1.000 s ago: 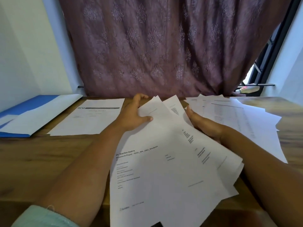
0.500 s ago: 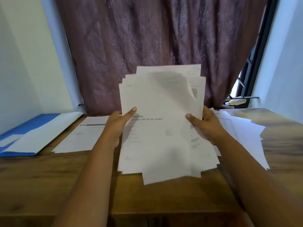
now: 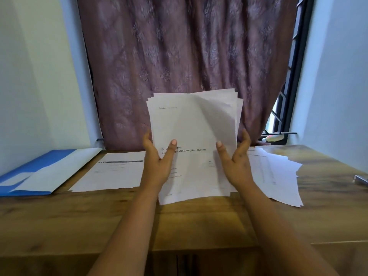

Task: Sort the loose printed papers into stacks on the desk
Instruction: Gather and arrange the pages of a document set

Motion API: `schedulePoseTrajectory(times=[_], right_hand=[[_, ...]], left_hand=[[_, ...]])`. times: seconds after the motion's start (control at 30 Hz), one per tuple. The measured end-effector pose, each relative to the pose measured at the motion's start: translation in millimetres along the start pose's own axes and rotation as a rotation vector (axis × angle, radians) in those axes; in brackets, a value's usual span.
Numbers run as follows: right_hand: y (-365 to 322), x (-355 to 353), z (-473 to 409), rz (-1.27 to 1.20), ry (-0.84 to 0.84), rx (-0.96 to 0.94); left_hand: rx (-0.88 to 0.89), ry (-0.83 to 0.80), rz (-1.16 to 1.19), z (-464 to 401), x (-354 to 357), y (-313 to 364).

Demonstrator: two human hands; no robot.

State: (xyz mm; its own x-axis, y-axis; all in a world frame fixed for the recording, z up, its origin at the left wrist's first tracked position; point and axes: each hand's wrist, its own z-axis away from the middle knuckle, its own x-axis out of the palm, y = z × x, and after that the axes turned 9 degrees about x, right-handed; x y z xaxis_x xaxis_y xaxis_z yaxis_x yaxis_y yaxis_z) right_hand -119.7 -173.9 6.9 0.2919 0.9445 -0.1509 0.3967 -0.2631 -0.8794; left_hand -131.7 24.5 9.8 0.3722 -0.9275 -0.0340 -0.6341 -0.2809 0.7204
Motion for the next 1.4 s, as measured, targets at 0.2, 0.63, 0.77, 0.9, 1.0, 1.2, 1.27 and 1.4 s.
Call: schedulePoseTrajectory(times=[0.2,0.63,0.77,0.9,1.0,1.2,1.27,1.4], right_hand=[[22.0,2.7,18.4,0.204,-0.011,0.039],[37.2,14.4,34.5,0.473,-0.227,0.318],[32.2,34.3,6.0,0.447,-0.247,0.392],[46.4,57.4,-8.7,0.489,-0.232,0.428],[64.9,74.1,-17.9,0.542,-0.225,0.433],[75.2,81.6,-28.3,0.692,-0.270,0.364],[75.1,80.7,-28.0,0.720,-0.310,0.350],[58.8,49.2,-34.1,0.469,-0.133,0.229]], left_hand=[[-0.116,0.018,-0.134,19.4,12.1,-14.5],[-0.253,-0.308,-0.439,43.9,-5.1,-43.3],[-0.398,-0.212,-0.363,16.5,-23.7,-54.7],[-0.522,-0.193,-0.415,-6.2,-34.4,-74.3],[-0.513,-0.330,-0.623,-10.4,-31.5,-90.6],[-0.426,-0.333,-0.870,-11.8,-27.8,-106.8],[-0.398,-0.338,-0.952,-11.1,-29.1,-105.1],[-0.228,-0.223,-1.184,-12.5,-26.9,-77.6]])
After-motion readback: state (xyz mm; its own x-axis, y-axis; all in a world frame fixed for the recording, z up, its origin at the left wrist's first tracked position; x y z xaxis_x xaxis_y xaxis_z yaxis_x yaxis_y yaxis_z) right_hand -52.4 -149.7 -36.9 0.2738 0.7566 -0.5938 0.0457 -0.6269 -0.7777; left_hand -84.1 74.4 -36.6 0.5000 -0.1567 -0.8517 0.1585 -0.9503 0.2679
